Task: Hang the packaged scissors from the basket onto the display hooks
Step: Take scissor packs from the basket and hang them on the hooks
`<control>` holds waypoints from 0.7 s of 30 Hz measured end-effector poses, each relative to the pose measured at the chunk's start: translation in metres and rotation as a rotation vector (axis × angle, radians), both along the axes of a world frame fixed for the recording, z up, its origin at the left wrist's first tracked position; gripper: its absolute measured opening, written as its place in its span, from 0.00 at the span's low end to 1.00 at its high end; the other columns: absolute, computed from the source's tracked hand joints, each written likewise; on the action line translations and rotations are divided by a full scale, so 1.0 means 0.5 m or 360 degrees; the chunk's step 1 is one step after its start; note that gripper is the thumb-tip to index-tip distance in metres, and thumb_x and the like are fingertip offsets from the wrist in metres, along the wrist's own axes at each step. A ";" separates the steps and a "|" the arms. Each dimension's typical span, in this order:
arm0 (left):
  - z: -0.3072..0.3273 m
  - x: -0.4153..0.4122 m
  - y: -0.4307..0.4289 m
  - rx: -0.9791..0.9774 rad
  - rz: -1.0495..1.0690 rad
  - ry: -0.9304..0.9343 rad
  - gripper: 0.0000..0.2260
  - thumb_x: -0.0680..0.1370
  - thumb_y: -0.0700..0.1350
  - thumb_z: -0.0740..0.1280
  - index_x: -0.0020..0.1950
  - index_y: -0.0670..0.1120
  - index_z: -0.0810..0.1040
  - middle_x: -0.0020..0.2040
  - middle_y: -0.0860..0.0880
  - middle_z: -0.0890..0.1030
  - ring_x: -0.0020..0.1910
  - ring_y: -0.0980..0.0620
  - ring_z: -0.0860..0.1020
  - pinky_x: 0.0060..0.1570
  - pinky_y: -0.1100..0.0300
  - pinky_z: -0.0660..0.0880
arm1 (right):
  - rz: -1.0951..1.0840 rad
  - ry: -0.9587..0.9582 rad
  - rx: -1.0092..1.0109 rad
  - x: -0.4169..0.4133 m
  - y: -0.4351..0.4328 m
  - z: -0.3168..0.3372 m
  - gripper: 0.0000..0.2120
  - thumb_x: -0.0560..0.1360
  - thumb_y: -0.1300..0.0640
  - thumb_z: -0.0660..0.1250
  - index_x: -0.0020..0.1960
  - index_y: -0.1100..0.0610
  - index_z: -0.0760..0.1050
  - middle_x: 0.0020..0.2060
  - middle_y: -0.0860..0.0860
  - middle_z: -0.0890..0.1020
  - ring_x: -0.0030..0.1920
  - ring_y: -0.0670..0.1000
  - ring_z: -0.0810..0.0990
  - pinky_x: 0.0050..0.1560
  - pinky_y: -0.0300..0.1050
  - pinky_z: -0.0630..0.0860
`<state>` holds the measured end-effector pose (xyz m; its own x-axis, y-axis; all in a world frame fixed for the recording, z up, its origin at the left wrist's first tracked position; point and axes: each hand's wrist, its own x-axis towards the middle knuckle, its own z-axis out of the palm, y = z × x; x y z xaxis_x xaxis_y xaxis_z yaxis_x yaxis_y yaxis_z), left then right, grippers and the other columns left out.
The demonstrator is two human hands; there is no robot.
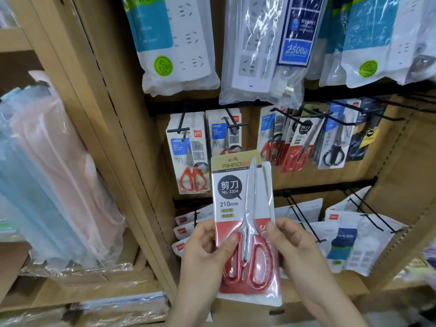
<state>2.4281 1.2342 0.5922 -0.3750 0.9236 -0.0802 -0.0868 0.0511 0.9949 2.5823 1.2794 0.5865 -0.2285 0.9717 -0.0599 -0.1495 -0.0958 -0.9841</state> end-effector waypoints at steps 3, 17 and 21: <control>0.003 -0.008 -0.008 -0.0023 -0.0048 -0.0149 0.12 0.72 0.43 0.72 0.55 0.46 0.79 0.48 0.46 0.86 0.46 0.45 0.85 0.44 0.50 0.81 | 0.0031 0.0024 -0.0052 0.002 -0.002 0.002 0.09 0.71 0.48 0.68 0.46 0.50 0.82 0.45 0.56 0.86 0.46 0.57 0.85 0.49 0.54 0.81; 0.002 -0.022 -0.017 0.0060 -0.0046 -0.0307 0.10 0.73 0.45 0.67 0.52 0.44 0.79 0.49 0.43 0.86 0.45 0.38 0.85 0.49 0.38 0.79 | -0.0676 -0.0072 -0.0025 0.098 -0.006 -0.013 0.05 0.80 0.62 0.63 0.47 0.59 0.78 0.40 0.51 0.87 0.40 0.53 0.86 0.41 0.51 0.79; -0.003 -0.017 -0.008 0.0024 -0.0136 -0.0274 0.10 0.76 0.40 0.66 0.57 0.41 0.78 0.47 0.39 0.85 0.43 0.36 0.84 0.47 0.40 0.80 | -0.0747 -0.0098 0.0024 0.137 -0.008 -0.010 0.05 0.80 0.61 0.64 0.49 0.58 0.78 0.42 0.53 0.87 0.40 0.54 0.86 0.41 0.52 0.79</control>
